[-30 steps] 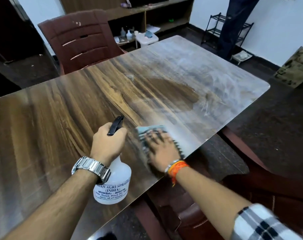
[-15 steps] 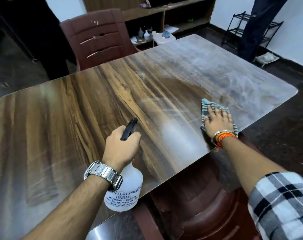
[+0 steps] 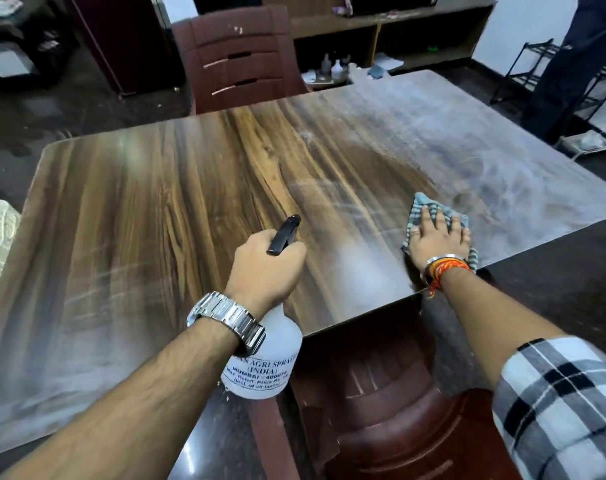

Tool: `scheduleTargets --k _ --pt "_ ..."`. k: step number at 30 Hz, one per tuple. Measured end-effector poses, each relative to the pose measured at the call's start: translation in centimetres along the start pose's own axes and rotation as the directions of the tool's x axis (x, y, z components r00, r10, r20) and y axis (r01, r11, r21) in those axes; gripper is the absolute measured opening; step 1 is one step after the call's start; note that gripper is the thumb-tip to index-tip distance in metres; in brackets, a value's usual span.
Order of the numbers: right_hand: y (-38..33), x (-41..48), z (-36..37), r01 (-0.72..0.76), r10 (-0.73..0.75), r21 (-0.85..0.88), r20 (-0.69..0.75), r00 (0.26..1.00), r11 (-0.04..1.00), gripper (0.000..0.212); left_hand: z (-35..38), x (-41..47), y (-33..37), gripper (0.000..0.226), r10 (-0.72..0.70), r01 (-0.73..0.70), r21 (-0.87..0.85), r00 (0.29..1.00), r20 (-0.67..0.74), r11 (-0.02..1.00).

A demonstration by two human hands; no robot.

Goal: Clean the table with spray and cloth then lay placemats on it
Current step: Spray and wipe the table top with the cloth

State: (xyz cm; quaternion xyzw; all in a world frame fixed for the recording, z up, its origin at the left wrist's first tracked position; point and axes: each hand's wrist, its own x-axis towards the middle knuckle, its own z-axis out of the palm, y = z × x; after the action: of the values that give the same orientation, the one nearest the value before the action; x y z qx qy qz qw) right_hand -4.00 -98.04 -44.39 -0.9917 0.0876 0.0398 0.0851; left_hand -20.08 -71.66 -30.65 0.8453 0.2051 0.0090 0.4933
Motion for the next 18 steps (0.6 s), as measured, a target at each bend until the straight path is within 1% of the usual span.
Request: scheduleTargets --k 4,7,11,14,18 --pt "1.1 0.2 -0.2 0.099 -0.099 0.021 0.022 0.995 0.995 0.058 3.5 -1.5 1.9 0.018 -0.062 0.063 0.027 0.996 -0.059 0.998" --pt "2.2 0.5 -0.7 0.227 -0.228 0.028 0.043 0.973 0.974 0.058 6.8 -3.8 3.9 0.023 -0.069 0.074 0.023 0.984 -0.166 0.997" --pt "4.4 0.8 -1.4 0.448 -0.445 0.004 0.104 0.889 0.894 0.059 11.2 -6.5 7.7 0.018 -0.132 0.143 0.017 0.949 -0.287 0.990" --pt "5.7 1.4 -2.0 0.553 -0.552 0.043 0.160 0.818 0.832 0.059 14.4 -7.7 10.3 0.021 -0.190 0.207 0.007 0.912 -0.364 0.978" --pt "7.3 1.9 -2.6 0.625 -0.623 0.064 0.207 0.754 0.778 0.059 19.2 -8.5 12.5 0.019 -0.227 0.243 0.003 0.910 -0.347 0.970"
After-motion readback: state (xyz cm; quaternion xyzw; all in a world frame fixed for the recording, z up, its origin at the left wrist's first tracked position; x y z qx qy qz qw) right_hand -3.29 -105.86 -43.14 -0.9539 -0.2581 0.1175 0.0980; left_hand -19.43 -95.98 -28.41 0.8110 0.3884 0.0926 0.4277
